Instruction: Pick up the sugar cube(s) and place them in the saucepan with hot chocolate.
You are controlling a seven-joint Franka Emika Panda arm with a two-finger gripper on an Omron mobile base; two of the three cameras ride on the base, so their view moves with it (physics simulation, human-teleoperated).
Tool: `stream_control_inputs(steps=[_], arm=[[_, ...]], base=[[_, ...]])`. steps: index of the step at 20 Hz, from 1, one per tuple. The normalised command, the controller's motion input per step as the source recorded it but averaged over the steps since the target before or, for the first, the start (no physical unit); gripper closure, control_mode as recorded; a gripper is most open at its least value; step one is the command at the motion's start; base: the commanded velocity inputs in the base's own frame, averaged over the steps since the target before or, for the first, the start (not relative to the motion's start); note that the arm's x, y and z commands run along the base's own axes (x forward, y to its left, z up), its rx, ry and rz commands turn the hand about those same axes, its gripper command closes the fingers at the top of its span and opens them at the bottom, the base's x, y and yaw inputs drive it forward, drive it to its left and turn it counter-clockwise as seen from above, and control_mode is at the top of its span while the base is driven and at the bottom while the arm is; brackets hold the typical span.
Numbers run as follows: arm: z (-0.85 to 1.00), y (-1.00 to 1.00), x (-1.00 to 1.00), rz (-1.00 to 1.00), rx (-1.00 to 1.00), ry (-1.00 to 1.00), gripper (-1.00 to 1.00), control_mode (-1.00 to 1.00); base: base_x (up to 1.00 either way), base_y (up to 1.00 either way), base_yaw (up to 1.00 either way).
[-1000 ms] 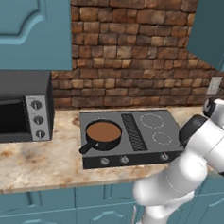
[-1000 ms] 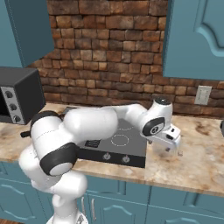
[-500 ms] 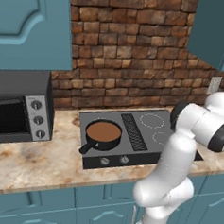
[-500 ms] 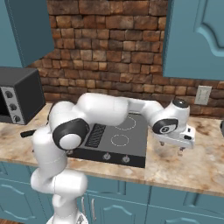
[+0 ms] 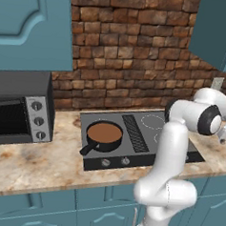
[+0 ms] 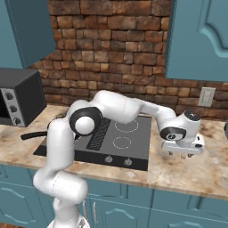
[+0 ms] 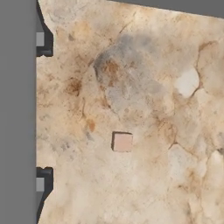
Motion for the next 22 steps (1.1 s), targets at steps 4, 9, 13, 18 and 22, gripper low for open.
stream_control_inputs(steps=[4, 9, 13, 18, 22], arm=[[-0.01, -0.01, 0.19, 0.02, 0.00, 0.13, -1.00, -1.00], [-0.09, 0.00, 0.30, 0.00, 0.00, 0.09, -1.00, -1.00], [-0.32, 0.00, 0.13, 0.00, 0.00, 0.00, -1.00, -1.00], [-0.38, -0.01, 0.01, -0.02, 0.00, 0.00, -1.00, -1.00], [-0.30, -0.02, 0.12, -0.04, -0.01, 0.05, -1.00, -1.00]], base=[[0.00, 0.00, 0.00], [0.00, 0.00, 0.00], [0.00, 0.00, 0.00], [0.00, 0.00, 0.00], [0.00, 0.00, 0.00]])
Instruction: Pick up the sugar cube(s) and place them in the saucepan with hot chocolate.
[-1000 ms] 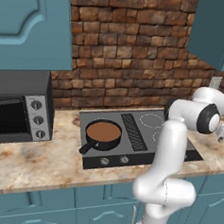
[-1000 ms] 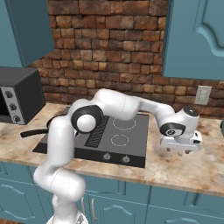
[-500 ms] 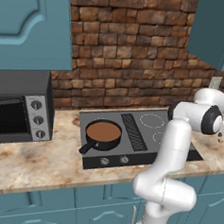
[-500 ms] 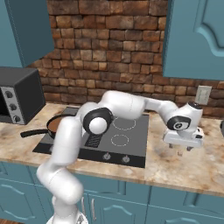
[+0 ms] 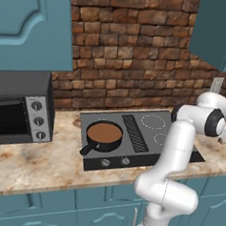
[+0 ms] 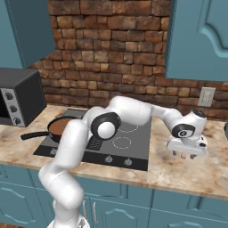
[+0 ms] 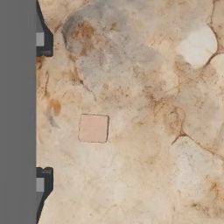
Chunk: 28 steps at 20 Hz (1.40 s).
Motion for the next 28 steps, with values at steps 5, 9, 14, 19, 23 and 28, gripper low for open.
stream_control_inputs(steps=[5, 9, 14, 19, 23, 28], arm=[[-0.23, 0.00, 0.29, -0.03, 0.00, 0.09, -1.00, -1.00], [-0.18, -0.05, 0.29, 0.00, 0.00, 0.04, -1.00, -1.00], [-0.10, -0.19, 0.19, 0.00, 0.00, 0.00, -1.00, -1.00], [-0.11, -0.10, 0.02, 0.00, 0.00, 0.03, -1.00, -1.00], [-0.10, 0.00, -0.06, 0.00, 0.00, 0.04, -1.00, -1.00], [-0.13, 0.00, -0.21, 0.00, 0.00, 0.01, -1.00, -1.00]], base=[[0.00, 0.00, 0.00], [0.00, 0.00, 0.00], [0.00, 0.00, 0.00], [0.00, 0.00, 0.00], [0.00, 0.00, 0.00], [0.00, 0.00, 0.00]])
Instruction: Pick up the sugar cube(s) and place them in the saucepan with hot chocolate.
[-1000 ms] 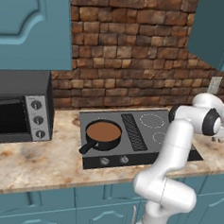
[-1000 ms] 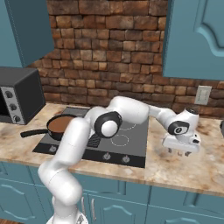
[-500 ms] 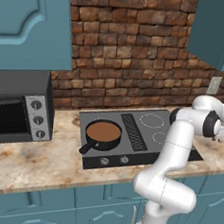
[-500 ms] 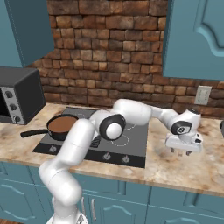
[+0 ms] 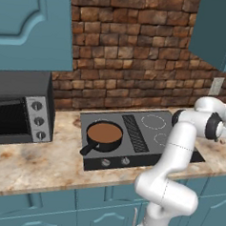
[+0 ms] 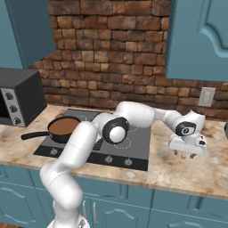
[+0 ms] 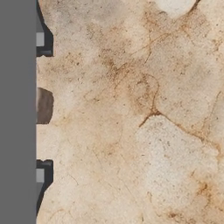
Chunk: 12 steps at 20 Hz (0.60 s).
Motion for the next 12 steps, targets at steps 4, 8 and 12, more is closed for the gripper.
stream_control_inputs(steps=[4, 8, 12], arm=[[-0.11, 0.00, -0.35, 0.00, 0.00, 0.00, -1.00, -1.00], [-0.12, 0.00, -0.22, 0.00, 0.00, 0.00, -1.00, -1.00], [-0.04, 0.01, 0.00, 0.00, 0.01, 0.00, -1.00, -1.00]], base=[[0.00, 0.00, 0.00], [0.00, 0.00, 0.00], [0.00, 0.00, 0.00]])
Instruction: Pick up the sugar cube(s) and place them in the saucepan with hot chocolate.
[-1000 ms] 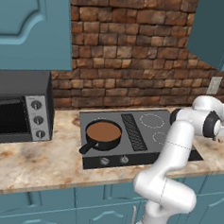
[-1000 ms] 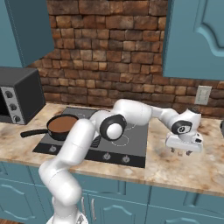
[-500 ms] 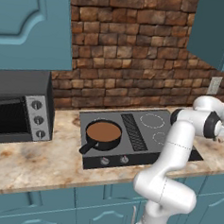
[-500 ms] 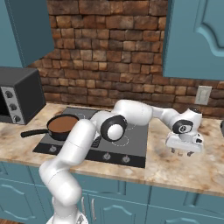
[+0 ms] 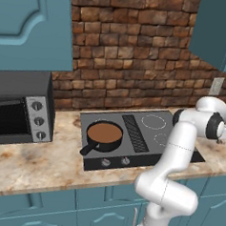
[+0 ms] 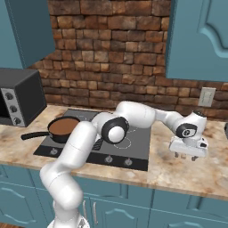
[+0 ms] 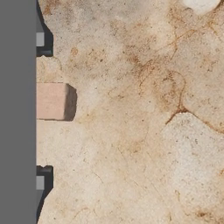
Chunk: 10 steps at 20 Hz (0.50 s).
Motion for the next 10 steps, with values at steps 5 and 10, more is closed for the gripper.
stream_control_inputs(steps=[5, 10], arm=[[-0.04, 0.00, 0.01, 0.00, 0.01, 0.00, -1.00, -1.00], [-0.08, 0.12, 0.06, 0.00, 0.00, 0.00, -1.00, -1.00]], base=[[0.00, 0.00, 0.00], [0.00, 0.00, 0.00]])
